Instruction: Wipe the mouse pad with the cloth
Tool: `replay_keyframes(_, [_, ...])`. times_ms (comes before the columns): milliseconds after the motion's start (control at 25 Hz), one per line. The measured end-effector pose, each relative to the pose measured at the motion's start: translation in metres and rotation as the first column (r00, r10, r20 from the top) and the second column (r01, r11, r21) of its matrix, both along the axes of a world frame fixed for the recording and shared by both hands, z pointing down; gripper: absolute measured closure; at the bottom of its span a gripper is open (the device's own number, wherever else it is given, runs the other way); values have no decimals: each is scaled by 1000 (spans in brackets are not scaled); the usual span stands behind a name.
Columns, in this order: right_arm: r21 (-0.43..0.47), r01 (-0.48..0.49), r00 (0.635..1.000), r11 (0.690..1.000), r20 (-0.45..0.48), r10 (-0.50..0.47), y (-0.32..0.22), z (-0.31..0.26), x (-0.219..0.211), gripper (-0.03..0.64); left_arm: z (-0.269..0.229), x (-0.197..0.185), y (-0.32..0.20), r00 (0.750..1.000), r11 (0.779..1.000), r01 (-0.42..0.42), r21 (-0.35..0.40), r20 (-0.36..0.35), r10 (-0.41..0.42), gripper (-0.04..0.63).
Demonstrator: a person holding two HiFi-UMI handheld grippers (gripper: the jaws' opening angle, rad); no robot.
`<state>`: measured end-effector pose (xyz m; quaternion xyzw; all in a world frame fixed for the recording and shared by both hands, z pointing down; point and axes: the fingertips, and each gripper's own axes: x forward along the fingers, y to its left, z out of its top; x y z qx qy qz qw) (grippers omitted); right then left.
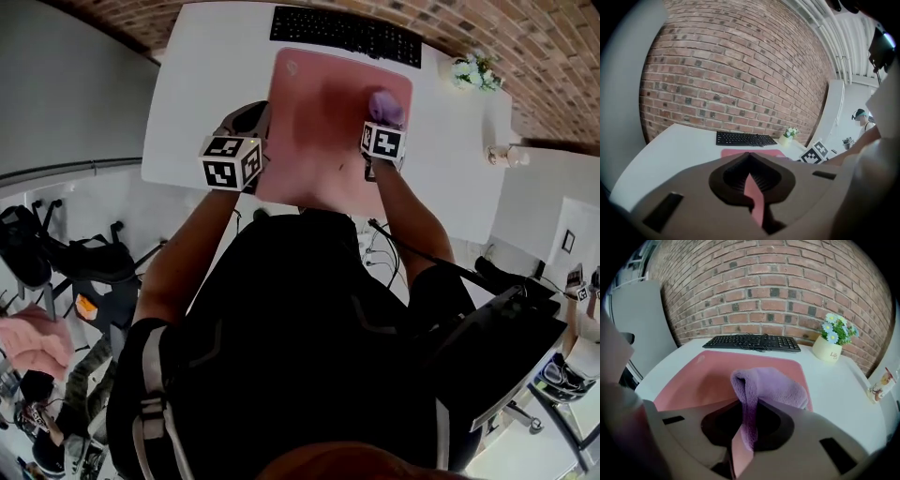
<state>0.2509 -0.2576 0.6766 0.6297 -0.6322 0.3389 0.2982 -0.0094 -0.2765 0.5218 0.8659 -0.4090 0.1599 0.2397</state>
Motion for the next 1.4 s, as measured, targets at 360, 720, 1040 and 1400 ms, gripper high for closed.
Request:
replay_keyframes(360, [-6, 131, 990, 991, 47, -131, -17, -1, -62, 558, -10, -31, 5, 996, 996, 88, 6, -12, -88, 591])
replay_keyframes(720, [0, 254, 963, 967, 95, -253, -34, -2, -124, 557, -20, -56, 11, 987, 987, 159, 18, -32, -158, 591])
replay_keyframes(1040, [4, 346, 932, 938, 111, -344, -48, -3, -170, 558, -19, -84, 18, 975, 975, 221, 22, -3, -221, 591])
replay_keyframes(1400, [13, 429, 895, 903, 129, -427, -53, -4, -210, 558, -15, -102, 30, 964, 964, 265, 16, 26, -265, 591])
